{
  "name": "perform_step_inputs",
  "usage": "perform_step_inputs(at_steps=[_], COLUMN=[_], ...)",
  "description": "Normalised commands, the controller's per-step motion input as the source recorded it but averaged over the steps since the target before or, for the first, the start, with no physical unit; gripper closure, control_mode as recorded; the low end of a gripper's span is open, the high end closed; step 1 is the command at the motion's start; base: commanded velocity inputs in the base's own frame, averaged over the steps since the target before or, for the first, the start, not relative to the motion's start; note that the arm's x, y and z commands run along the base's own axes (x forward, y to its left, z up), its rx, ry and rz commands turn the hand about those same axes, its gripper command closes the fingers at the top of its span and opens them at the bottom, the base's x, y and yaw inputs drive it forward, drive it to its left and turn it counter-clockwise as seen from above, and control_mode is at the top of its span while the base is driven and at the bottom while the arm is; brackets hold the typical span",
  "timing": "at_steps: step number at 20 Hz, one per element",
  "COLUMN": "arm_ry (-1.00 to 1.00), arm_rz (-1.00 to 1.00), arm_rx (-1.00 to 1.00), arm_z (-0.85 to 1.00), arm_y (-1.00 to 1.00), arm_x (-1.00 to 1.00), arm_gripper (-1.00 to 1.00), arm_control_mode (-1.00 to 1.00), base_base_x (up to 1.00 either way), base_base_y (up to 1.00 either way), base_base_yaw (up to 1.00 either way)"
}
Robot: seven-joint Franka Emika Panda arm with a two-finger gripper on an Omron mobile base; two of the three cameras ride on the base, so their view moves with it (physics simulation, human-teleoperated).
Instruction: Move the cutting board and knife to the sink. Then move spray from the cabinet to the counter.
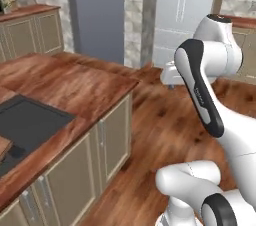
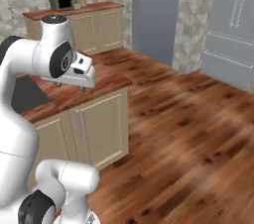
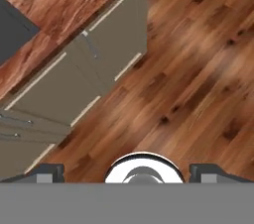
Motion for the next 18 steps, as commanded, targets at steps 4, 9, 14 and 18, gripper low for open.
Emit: perform_step_inputs(at_steps=[4,9,14,18], arm_ry=[0.00,0.00,0.00,0.00], arm_rz=[0.00,0.00,0.00,0.00], arm_rx=[0.00,0.00,0.00,0.00], arm_z=[0.00,0.00,0.00,0.00], arm_y=[0.00,0.00,0.00,0.00], arm_x=[0.00,0.00,0.00,0.00], arm_gripper=[-1.00,-1.00,-1.00,-1.00], arm_control_mode=[1.00,1.00,1.00,1.00], base_base_x=[0.00,0.00,0.15,0.79], base_base_y=[0.00,0.00,0.53,1.00], base_base_yaw=[-0.94,-0.96,-0.77,-0.51])
